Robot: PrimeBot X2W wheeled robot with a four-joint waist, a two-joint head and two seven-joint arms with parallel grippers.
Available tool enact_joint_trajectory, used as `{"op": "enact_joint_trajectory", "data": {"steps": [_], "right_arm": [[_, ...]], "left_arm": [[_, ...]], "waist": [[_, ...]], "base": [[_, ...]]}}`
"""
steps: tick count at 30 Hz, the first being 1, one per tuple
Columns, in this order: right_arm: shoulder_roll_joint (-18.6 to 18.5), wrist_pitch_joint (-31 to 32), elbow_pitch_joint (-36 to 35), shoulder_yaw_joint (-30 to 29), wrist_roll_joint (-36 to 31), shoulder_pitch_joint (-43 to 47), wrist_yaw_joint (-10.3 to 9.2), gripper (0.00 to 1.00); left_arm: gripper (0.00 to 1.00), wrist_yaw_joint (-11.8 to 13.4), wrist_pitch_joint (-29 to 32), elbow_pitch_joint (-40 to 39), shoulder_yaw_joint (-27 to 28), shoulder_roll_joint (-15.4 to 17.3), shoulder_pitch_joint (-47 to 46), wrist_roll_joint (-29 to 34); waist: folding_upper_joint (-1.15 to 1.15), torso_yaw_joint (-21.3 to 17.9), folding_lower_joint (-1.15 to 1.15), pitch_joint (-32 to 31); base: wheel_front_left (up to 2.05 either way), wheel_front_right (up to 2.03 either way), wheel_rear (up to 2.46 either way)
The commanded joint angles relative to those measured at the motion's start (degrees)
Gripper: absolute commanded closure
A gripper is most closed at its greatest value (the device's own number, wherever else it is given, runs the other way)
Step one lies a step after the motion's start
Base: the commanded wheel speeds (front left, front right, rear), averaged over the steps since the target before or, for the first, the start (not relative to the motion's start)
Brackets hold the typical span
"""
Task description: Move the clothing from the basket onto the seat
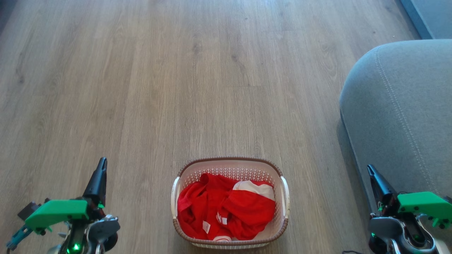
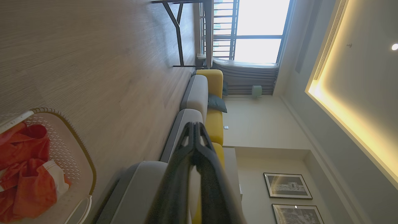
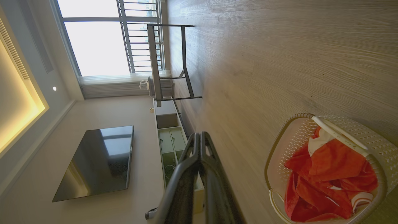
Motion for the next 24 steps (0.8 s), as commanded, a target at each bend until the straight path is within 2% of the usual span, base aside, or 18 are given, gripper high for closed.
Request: {"op": "enact_joint_trajectory", "data": {"steps": [1,23,24], "right_arm": [[-0.30,0.41,-2.35,1.00,0.37,-2.88,0.13,1.00],[-0.30,0.41,-2.35,1.00,0.37,-2.88,0.13,1.00],[0.00,0.00,0.00,0.00,0.00,0.00,0.00,0.00]], "left_arm": [[1.00,-0.40,0.39,-2.02,2.03,0.30,-3.19,-0.25],[1.00,-0.40,0.39,-2.02,2.03,0.30,-3.19,-0.25],[0.00,0.00,0.00,0.00,0.00,0.00,0.00,0.00]], "waist": [[0.00,0.00,0.00,0.00],[0.00,0.00,0.00,0.00],[0.00,0.00,0.00,0.00]], "base": [[0.00,0.00,0.00],[0.00,0.00,0.00],[0.00,0.00,0.00]]}}
